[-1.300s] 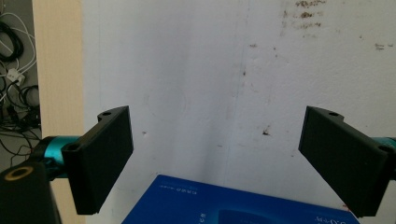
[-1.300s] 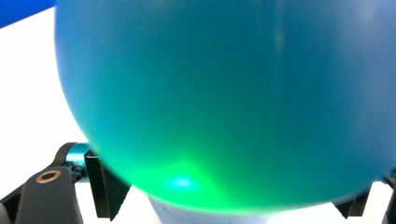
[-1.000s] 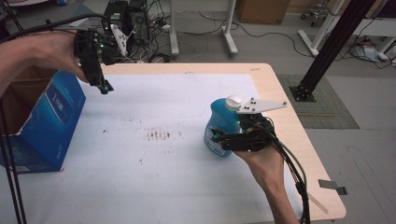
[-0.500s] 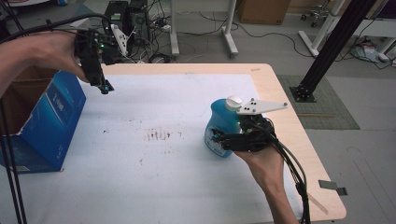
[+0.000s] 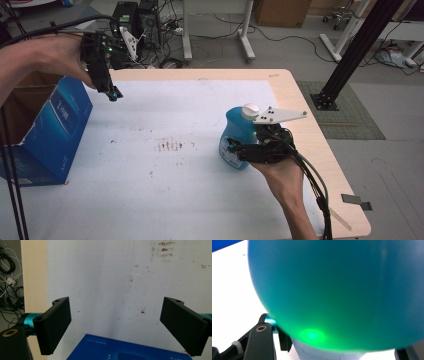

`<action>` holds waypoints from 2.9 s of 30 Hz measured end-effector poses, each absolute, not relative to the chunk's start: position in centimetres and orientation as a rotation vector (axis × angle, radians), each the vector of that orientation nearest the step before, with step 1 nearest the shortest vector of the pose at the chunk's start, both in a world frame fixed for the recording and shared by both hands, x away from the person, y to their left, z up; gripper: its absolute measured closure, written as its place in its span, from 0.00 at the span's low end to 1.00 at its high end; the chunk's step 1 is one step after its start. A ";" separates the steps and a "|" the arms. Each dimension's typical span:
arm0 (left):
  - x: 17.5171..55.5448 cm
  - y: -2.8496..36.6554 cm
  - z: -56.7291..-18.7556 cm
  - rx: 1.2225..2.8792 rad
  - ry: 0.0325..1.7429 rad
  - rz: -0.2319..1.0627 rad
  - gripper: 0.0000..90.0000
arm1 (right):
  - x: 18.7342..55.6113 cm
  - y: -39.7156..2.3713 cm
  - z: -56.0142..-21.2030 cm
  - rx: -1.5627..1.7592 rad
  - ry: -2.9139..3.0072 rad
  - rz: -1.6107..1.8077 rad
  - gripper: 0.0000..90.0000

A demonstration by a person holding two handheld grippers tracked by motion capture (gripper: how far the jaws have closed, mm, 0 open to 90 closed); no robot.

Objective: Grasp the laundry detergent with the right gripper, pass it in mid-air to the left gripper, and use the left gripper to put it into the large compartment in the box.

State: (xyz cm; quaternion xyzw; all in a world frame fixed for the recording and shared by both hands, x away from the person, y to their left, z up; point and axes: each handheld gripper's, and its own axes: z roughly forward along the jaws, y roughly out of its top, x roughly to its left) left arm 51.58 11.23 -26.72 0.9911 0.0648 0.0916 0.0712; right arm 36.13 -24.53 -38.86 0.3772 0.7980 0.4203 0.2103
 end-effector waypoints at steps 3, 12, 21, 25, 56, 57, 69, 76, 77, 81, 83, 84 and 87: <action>51.6 11.3 -26.7 2.979 0.198 0.277 0.11 | 36.2 -24.5 -38.9 1.055 2.222 1.171 0.38; 51.5 11.1 -26.7 2.980 0.194 0.280 0.11 | 36.1 -24.5 -38.9 1.056 2.224 1.184 0.42; 51.3 11.1 -26.6 2.978 0.182 0.291 0.11 | 36.1 -24.3 -39.0 1.046 2.227 1.186 0.49; 51.3 11.1 -26.6 2.977 0.182 0.291 0.11 | 36.2 -24.4 -39.1 1.042 2.229 1.196 0.50; 45.4 8.0 -21.4 2.799 0.058 0.159 0.12 | 39.3 -19.7 -32.8 0.367 2.616 1.355 0.51; 45.3 7.9 -21.3 2.803 0.054 0.153 0.12 | 39.5 -19.2 -32.7 0.336 2.629 1.354 0.51; 43.6 6.4 -21.0 2.796 0.027 0.075 0.12 | 42.2 -14.5 -32.6 0.103 2.700 1.412 0.51; 42.9 5.1 -21.9 2.795 0.026 0.060 0.12 | 42.8 -13.1 -33.0 0.010 2.746 1.376 0.51; 42.9 5.0 -22.0 2.787 0.032 0.057 0.12 | 42.8 -13.0 -33.2 0.008 2.754 1.382 0.51; 42.6 4.1 -22.8 2.789 0.049 0.058 0.12 | 43.0 -12.6 -33.7 -0.002 2.770 1.379 0.51; 42.6 3.9 -23.0 2.789 0.046 0.055 0.12 | 43.1 -12.5 -33.9 -0.001 2.773 1.374 0.51; 42.4 3.5 -23.4 2.783 0.061 0.065 0.12 | 43.1 -12.5 -34.0 0.004 2.774 1.376 0.51; 42.4 2.8 -24.0 2.799 0.083 0.072 0.12 | 43.0 -12.4 -34.0 0.006 2.776 1.380 0.51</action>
